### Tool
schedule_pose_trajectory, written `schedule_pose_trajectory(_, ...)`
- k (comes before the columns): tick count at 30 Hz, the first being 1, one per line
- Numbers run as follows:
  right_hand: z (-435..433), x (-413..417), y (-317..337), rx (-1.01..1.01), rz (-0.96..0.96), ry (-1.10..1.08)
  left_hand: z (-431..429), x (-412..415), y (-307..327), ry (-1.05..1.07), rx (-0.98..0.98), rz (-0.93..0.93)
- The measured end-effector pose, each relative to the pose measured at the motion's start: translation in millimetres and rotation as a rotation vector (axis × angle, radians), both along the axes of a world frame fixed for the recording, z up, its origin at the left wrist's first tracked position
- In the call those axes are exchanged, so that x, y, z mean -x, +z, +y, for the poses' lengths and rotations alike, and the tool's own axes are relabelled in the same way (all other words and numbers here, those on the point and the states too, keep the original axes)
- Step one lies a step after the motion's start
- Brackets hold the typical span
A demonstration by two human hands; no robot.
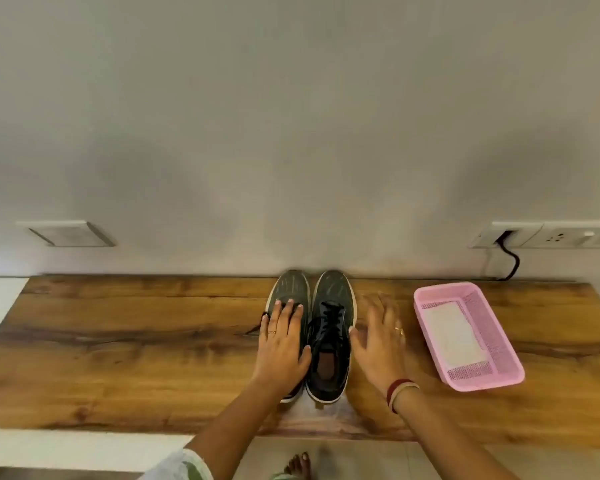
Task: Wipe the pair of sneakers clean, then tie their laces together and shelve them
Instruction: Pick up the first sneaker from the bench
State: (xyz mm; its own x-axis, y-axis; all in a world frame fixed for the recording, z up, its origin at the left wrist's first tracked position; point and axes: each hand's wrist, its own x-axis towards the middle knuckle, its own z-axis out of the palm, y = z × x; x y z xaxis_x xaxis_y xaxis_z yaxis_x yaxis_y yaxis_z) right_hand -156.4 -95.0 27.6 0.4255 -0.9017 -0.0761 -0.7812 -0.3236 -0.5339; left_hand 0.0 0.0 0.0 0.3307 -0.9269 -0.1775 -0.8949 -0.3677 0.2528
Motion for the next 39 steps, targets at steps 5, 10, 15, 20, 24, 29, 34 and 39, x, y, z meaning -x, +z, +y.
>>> schedule_pose_trajectory(5, 26.2, 6.1, -56.5, -0.08, -0.03, -0.029, 14.4, 11.6, -34.7, 0.05, -0.072, -0.081)
schedule_pose_trajectory(10, 47.2, 5.6, -97.5, -0.163, -0.084, -0.039, 29.4, 19.4, -58.2, 0.121, -0.106, -0.073)
schedule_pose_trajectory(15, 48.7, -6.3, -110.2, -0.353, -0.229, -0.083, 34.6, 19.4, -80.1, 0.155, -0.046, 0.048)
schedule_pose_trajectory(20, 49.3, -10.1, -107.3, -0.421, -0.091, -0.137, 32.3, 17.8, -93.5, 0.137, -0.127, 0.011)
schedule_pose_trajectory(24, 56.5, 0.4, -108.4, -0.42, -0.01, -0.155, 30.8, 20.2, -91.2, 0.148, -0.19, 0.013)
schedule_pose_trajectory(29, 58.7, 3.2, -115.6, -0.414, 0.056, -0.143, 33.8, 22.3, -93.8, 0.123, -0.23, -0.01)
schedule_pose_trajectory(34, 51.8, -5.7, -118.8, -0.413, 0.123, -0.131, 30.1, 24.0, -89.7, 0.113, -0.247, 0.012)
schedule_pose_trajectory(39, 48.9, -9.7, -124.8, -0.388, 0.152, -0.154, 25.4, 22.5, -82.9, 0.091, -0.253, -0.001)
